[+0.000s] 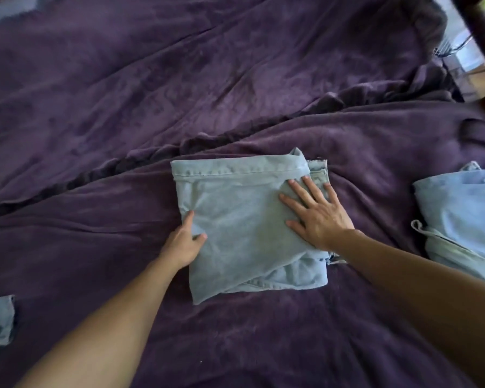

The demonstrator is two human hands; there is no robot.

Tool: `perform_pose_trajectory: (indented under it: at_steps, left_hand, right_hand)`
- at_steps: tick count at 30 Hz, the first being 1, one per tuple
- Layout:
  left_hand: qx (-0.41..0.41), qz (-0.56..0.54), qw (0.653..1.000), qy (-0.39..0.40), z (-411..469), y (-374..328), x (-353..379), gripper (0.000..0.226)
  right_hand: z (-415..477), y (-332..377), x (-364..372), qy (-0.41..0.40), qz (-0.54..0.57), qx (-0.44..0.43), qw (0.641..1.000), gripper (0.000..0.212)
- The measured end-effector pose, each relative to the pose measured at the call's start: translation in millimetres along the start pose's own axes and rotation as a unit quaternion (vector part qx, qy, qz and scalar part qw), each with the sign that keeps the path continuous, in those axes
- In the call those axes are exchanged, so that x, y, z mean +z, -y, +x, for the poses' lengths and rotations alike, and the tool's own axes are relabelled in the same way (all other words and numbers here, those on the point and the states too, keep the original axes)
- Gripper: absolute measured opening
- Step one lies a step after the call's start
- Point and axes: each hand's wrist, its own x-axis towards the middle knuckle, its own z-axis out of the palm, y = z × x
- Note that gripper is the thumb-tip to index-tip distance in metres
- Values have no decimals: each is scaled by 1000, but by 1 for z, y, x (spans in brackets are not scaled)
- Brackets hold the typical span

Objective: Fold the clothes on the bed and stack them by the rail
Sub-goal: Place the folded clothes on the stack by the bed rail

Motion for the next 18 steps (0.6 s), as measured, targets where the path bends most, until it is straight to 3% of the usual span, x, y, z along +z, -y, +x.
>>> perform_pose_trajectory:
  at_steps: [3,4,6,9,13,18]
  left_hand:
    - [-39,-239,958,-153,20,-13,-23,83]
    - [-61,-316,933,-162,30,-18,-32,89]
    - [-107,-411,896,-129,48,-27,-42,93]
    - [-123,-434,884,-121,54,-32,-33,70]
    - [-62,-357,902,-236,29,-44,-23,55]
    - [62,-365,895,-250,2,-110,-56,34]
  right_hand:
    - [-1,-7,-16,-144,90,75,983,67]
    - [0,-13,-20,-163,146,141,966,76]
    - [5,-12,-23,-125,285,276,910,98]
    - [12,19,-14,-78,327,372,865,107]
    - [0,48,-16,-112,366,437,814,70]
    - [-25,-2,-73,-190,377,397,815,54]
